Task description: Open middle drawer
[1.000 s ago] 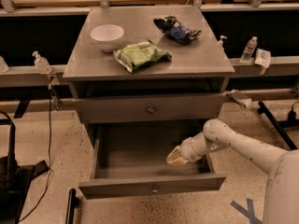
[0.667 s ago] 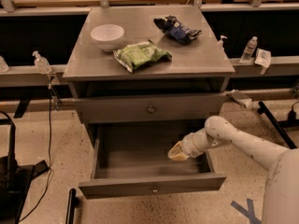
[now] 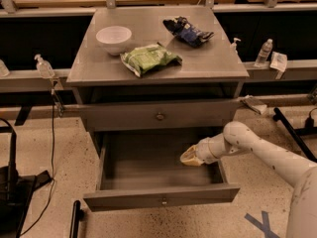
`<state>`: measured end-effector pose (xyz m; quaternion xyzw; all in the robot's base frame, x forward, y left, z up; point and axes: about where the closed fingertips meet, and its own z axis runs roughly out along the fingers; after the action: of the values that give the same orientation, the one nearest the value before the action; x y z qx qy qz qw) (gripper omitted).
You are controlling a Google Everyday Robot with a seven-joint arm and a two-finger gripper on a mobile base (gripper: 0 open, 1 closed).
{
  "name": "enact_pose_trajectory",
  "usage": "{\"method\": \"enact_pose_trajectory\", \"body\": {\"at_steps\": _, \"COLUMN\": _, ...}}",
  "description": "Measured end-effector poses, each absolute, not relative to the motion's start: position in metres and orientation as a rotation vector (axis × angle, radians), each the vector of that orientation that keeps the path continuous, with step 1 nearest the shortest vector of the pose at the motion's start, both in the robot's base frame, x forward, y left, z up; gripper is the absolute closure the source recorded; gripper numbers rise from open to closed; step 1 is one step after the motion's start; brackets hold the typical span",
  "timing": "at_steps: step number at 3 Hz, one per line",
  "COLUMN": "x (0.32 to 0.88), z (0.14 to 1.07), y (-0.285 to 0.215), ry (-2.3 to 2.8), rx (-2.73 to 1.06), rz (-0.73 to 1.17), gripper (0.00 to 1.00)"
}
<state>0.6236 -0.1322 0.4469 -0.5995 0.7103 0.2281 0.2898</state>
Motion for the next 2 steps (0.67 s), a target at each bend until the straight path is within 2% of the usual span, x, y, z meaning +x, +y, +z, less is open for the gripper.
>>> {"method": "enact_pose_trajectory", "body": {"at_steps": 2, "x": 0.6220, "z": 0.4440, "y": -0.1282, "ry": 1.893, "rx": -1.604, "rz": 0.618, "gripper": 0.39}}
